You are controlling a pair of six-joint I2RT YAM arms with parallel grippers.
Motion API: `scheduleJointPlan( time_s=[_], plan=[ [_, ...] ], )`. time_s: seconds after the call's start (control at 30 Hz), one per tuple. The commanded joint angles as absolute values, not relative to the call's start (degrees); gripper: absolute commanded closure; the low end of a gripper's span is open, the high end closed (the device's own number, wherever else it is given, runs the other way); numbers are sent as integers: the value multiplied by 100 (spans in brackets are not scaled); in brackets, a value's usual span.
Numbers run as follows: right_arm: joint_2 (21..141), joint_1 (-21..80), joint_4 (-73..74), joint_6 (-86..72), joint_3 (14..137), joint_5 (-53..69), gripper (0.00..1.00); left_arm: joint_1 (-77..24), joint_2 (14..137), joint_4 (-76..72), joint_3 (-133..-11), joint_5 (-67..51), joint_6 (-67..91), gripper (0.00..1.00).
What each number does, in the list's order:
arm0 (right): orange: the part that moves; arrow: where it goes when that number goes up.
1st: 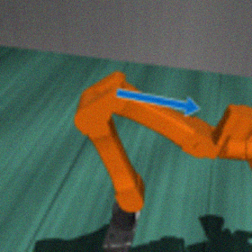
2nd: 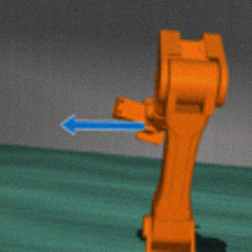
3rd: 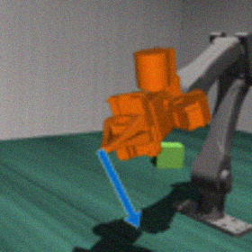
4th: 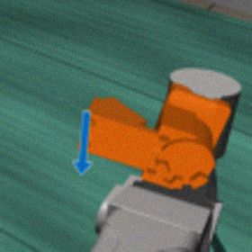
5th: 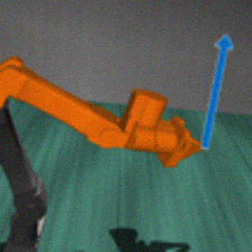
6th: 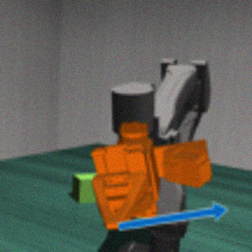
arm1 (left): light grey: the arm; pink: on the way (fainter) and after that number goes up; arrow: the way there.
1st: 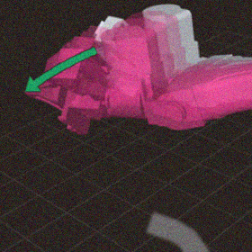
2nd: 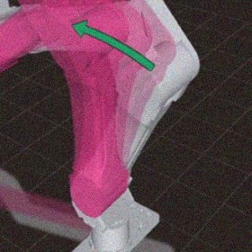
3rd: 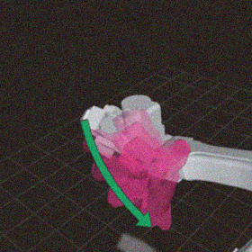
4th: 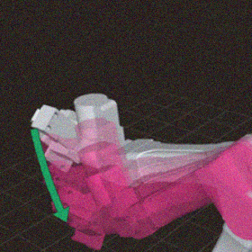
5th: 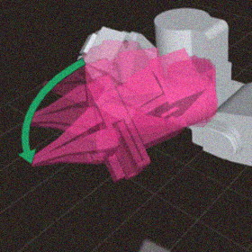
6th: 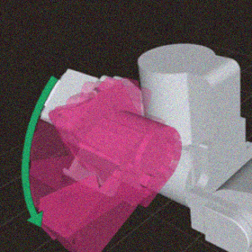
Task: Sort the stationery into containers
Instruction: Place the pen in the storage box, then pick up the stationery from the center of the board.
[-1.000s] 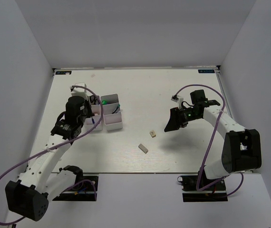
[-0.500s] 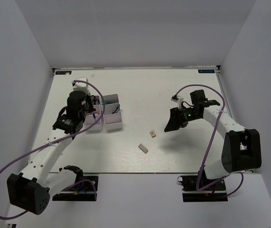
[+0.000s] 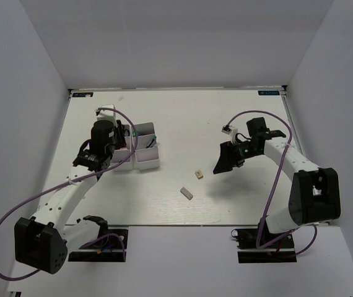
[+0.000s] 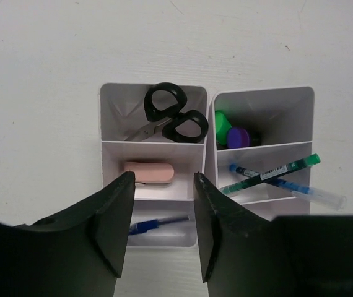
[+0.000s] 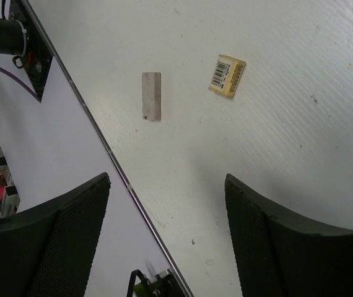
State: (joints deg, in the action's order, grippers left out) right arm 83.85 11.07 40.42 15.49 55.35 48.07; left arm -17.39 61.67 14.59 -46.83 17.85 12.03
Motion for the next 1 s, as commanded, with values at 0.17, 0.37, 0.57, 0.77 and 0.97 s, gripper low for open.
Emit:
scheduleJointPlan(
  time_s=[0.17, 0.37, 0.57, 0.77, 0.97],
  plan=[
    [8577, 1817, 4061, 1644, 6046, 3677, 63, -1722, 5811, 1834, -4991, 1574, 1283, 88],
    [9421, 2864, 4026, 1538, 6618, 1947, 67, -2039, 5239, 3606, -5308, 365, 1696, 89],
    [10045, 3533, 3788, 1354, 6890, 951, 43, -2460, 4512, 4789, -4817, 105, 2232, 40],
    [10598, 3840, 3727, 1125, 7162, 554, 41, -2487, 3562, 5229, -4158, 123, 2469, 32],
    [10968, 4051, 3735, 879, 7426, 308, 39, -2479, 3147, 5616, -3938, 105, 2593, 32]
  ],
)
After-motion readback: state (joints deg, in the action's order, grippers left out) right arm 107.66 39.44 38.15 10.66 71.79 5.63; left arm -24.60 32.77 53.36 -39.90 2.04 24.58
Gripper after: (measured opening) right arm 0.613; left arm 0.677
